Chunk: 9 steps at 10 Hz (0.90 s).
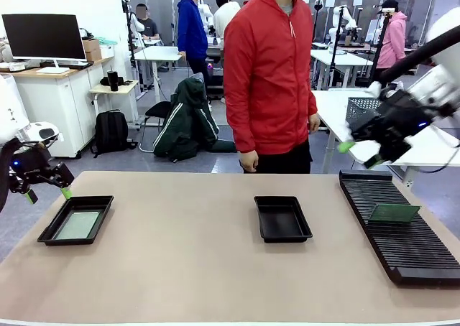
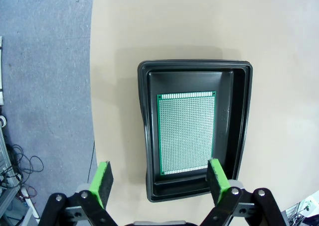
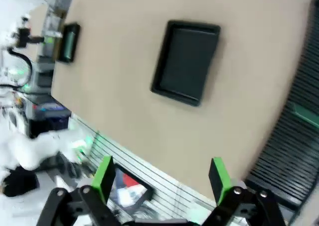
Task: Inspect and transfer BCBs to ESD trays.
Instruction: Pick up the Blank PCB from the PCB Rack and place it in the right ESD tray.
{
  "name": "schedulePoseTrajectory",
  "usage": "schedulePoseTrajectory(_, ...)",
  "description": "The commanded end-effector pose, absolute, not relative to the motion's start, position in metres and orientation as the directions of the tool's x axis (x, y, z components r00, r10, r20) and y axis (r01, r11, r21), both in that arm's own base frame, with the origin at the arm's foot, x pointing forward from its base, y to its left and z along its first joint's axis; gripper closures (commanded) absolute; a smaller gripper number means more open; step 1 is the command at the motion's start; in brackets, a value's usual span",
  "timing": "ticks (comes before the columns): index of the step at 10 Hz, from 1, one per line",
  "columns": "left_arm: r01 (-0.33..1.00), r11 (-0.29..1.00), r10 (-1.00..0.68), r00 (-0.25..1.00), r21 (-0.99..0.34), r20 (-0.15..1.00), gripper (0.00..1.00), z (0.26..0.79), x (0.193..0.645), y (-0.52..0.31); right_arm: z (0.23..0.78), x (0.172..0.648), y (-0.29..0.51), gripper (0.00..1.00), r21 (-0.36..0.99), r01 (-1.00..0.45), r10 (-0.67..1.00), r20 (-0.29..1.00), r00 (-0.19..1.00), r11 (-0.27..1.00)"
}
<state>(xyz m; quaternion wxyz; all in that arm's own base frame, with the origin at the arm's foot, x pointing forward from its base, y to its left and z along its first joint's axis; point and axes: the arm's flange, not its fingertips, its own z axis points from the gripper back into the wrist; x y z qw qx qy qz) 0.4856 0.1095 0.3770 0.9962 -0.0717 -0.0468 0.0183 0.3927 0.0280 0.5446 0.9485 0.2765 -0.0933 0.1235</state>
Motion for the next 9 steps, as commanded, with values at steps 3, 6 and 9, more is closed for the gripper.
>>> schedulePoseTrajectory(3, -0.028, 0.989, 0.042, 0.994, -0.146, 0.097, 0.0, 0.375, 0.486, 0.111, 0.631, 0.375, -0.042, 0.0, 0.122, -0.731, 0.622, 0.445, 0.645, 0.671)
schedulePoseTrajectory(6, -0.028, 0.989, 0.042, 0.994, -0.146, 0.097, 0.0, 0.375, 0.486, 0.111, 0.671, 0.366, -0.076, 0.0, -0.047, -0.923, 0.862, 0.377, 0.338, 0.383)
schedulePoseTrajectory(9, -0.028, 0.989, 0.042, 0.994, -0.146, 0.097, 0.0, 0.375, 0.486, 0.111, 0.681, 0.361, -0.09, 0.0, -0.09, -0.984, 0.972, 0.191, 0.134, 0.153)
